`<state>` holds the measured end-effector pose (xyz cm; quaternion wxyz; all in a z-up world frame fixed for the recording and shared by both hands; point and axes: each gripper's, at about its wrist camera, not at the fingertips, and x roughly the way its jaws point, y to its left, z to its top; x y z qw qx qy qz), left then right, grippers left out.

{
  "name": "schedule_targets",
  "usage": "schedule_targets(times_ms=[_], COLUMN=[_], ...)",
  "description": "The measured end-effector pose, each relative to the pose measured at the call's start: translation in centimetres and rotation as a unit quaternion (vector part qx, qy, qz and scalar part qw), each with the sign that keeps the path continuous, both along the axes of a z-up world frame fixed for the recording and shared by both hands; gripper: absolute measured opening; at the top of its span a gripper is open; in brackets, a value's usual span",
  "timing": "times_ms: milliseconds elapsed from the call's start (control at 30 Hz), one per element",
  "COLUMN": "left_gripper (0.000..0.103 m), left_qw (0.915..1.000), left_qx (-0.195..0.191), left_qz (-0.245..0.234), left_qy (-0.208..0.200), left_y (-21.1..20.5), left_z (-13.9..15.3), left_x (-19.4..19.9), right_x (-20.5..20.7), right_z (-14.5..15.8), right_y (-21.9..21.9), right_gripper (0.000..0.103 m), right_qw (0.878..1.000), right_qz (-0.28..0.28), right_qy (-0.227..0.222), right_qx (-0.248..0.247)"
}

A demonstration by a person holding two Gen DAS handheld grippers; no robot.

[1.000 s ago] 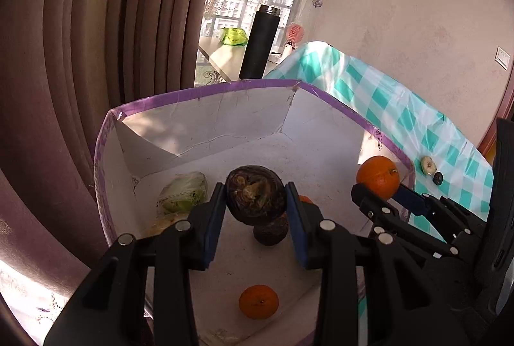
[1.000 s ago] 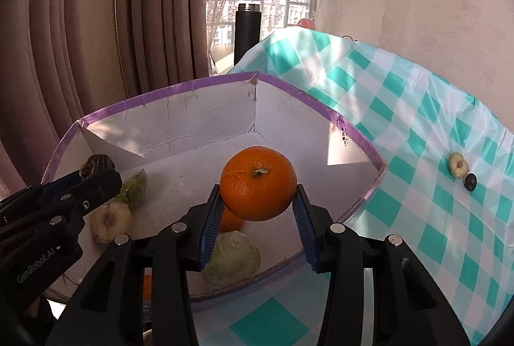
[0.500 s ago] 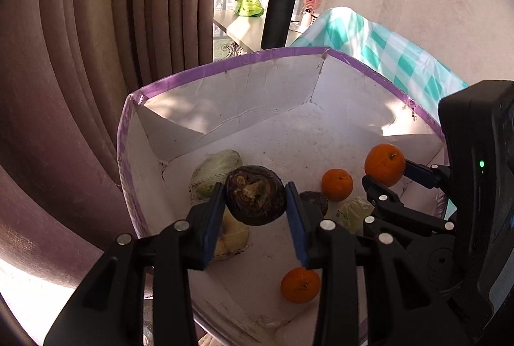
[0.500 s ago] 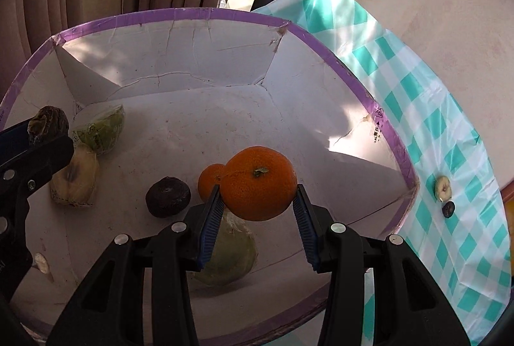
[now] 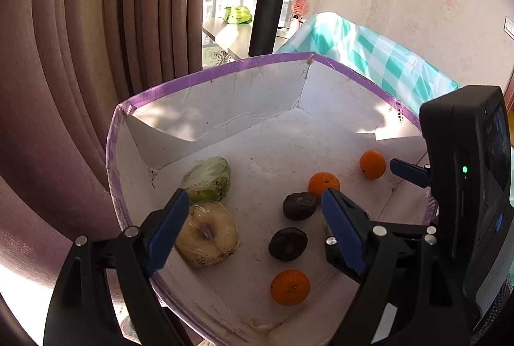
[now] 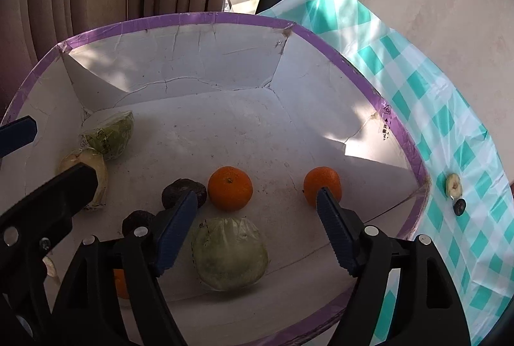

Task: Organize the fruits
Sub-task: 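Move both tools back toward the last two fruits on the table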

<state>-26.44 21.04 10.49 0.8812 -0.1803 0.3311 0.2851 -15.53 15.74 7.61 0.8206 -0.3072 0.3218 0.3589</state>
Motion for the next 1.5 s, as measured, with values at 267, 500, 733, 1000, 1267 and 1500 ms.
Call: schedule_targets(times_ms=[267,500,733,1000,1267,1500], left_gripper=[0.088,0.101,0.101,0.101,0.101,0.101], left_qw=[0.9999,0.9956,0.9868,0.9691,0.9489,0.9346], left_qx=[0.001,-0.003,0.085,0.154,0.180,0.179], left_qz=[0.002,0.008,-0.047,-0.166,-0.247,-0.303], left_qy=[-0.017,-0.093,-0.130,-0.098,-0.078,-0.051], left_y=[0.1,-0.6,-6.1,-14.2,-20.1,-23.8], left_z=[0.2,1.8,3.8,3.1,0.9,-1.4], left_x=[-0.6,-2.1,-1.4,1.8,5.0,12.8], right_x=[-0.7,-0.3,2.4,6.6,10.6,12.4], right_z=[0.8,2.8,3.8,2.1,0.4,-2.0], right_y=[-0.3,-3.3,-9.9,-18.7,-27.8,-31.8], right_gripper=[0.075,0.086,0.086,0.086,0.086,0.086], right_qw=[0.999,0.993,0.975,0.950,0.901,0.877], right_qz=[0.009,-0.016,-0.086,-0.200,-0.317,-0.384], right_qy=[-0.018,-0.067,-0.056,-0.041,-0.024,-0.016], right_qx=[0.040,0.099,0.195,0.236,0.295,0.290])
